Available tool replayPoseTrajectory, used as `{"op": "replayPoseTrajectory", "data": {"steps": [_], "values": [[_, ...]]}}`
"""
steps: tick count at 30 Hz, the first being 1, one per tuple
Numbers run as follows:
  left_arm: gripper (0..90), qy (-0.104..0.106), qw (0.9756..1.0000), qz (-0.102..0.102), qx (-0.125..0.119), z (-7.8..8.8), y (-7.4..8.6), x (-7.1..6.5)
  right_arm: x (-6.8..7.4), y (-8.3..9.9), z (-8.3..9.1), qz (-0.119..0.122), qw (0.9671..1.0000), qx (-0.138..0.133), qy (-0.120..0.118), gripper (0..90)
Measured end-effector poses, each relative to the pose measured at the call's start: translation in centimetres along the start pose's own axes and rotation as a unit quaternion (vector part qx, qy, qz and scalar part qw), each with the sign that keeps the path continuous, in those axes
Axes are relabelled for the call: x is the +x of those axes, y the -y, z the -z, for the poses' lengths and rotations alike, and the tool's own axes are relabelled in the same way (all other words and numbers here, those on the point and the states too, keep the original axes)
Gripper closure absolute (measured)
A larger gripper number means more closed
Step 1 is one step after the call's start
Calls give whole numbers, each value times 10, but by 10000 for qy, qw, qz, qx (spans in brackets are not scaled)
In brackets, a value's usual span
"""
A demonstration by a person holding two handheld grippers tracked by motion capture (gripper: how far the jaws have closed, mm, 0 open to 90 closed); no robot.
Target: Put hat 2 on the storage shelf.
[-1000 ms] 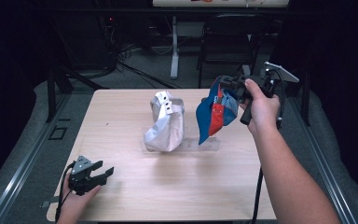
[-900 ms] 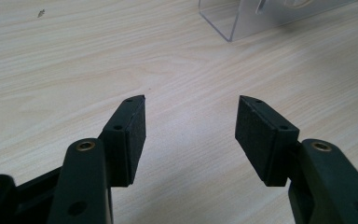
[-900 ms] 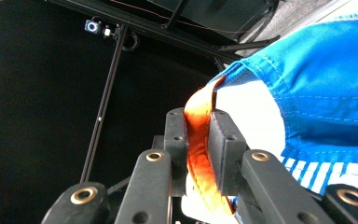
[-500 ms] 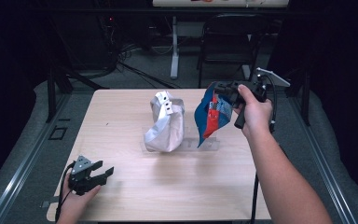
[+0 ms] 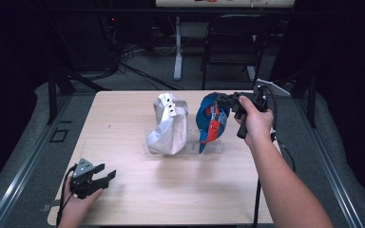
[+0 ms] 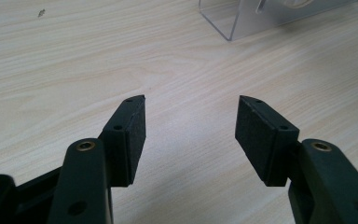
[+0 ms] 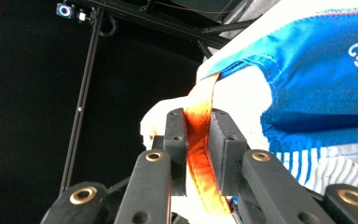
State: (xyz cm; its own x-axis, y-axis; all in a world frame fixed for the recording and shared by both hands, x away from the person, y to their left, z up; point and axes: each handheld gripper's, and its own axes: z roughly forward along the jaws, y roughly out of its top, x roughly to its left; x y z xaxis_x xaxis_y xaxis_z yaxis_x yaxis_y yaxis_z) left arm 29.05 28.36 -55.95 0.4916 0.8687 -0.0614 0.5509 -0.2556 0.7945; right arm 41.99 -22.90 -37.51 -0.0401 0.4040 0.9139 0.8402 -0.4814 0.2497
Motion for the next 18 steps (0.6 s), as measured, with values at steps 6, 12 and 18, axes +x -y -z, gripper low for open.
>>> {"op": "replayPoseTrajectory", "data": {"steps": [6, 12, 18], "values": [[434, 3, 10000, 6, 9, 0, 0, 0, -7, 3, 0, 40, 9999, 61, 88, 779], [434, 0, 10000, -7, 15, 0, 0, 0, -13, 7, 2, 75, 9998, 37, 159, 778], [434, 5, 10000, -18, 5, -1, 0, 0, -17, 11, 8, 183, 9995, 94, 233, 776]]}}
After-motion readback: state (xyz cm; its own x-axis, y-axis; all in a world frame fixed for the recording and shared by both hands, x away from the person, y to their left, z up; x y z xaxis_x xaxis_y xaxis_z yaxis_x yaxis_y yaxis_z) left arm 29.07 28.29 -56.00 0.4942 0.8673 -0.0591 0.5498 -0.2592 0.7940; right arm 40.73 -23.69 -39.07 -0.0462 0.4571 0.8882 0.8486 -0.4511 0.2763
